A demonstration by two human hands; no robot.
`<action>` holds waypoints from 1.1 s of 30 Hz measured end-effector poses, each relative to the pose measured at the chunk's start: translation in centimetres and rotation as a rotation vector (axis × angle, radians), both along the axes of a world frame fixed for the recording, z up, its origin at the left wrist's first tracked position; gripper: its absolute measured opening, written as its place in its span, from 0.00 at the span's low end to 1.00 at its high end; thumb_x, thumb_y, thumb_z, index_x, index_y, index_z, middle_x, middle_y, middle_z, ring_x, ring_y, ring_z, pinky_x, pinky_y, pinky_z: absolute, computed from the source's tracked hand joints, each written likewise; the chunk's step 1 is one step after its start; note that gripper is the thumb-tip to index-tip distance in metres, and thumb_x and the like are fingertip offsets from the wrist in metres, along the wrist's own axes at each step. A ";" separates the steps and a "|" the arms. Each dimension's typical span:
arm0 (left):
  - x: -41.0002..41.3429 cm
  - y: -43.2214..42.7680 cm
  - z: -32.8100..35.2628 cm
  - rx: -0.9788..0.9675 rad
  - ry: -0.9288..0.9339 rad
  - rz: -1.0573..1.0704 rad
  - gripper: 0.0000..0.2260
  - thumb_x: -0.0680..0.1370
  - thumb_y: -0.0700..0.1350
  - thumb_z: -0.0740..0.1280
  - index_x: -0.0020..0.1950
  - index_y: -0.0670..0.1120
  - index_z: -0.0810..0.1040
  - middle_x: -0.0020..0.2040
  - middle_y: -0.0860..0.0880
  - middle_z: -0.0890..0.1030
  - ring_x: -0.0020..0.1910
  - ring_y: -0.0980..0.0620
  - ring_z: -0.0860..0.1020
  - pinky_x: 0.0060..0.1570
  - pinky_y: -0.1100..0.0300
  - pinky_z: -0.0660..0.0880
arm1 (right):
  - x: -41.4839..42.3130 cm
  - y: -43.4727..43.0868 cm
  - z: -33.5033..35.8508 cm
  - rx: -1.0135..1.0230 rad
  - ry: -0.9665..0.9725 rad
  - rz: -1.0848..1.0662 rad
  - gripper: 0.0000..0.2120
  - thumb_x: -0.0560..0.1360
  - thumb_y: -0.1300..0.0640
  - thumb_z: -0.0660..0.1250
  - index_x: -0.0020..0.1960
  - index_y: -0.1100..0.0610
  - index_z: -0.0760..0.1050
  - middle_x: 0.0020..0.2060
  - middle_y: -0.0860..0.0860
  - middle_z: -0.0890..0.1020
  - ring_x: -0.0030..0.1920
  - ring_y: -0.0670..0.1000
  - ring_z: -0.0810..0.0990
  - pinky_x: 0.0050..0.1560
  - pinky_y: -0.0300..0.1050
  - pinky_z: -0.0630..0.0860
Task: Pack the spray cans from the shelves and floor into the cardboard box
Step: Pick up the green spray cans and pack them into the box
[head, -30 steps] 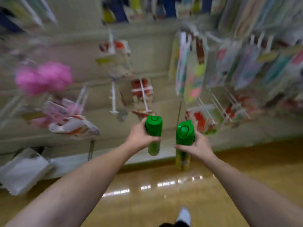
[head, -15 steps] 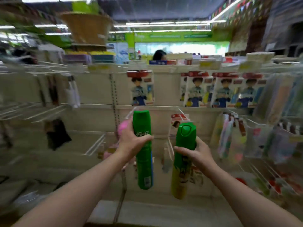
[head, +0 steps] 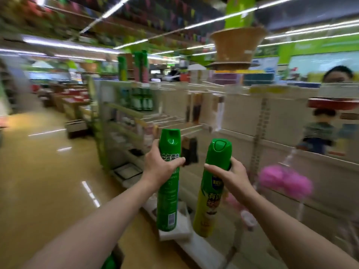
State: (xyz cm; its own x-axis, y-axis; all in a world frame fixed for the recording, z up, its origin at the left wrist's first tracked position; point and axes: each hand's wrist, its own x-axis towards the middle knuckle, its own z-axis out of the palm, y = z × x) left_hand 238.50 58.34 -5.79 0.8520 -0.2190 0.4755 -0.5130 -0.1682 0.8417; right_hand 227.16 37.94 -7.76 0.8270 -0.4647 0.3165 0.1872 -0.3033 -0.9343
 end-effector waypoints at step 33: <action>30.7 38.0 -14.2 0.055 0.313 0.797 0.24 0.68 0.51 0.81 0.57 0.49 0.72 0.48 0.53 0.81 0.45 0.58 0.80 0.40 0.62 0.73 | 48.5 36.9 -12.9 -0.038 0.228 0.761 0.22 0.66 0.55 0.82 0.53 0.45 0.74 0.49 0.42 0.82 0.47 0.37 0.82 0.40 0.32 0.78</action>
State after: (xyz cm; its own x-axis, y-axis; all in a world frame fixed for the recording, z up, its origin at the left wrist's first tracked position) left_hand 269.19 96.30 -20.02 0.8515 0.4851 0.1992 0.0303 -0.4246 0.9049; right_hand 275.62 74.81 -20.63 0.9594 0.2618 0.1051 0.1608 -0.2016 -0.9662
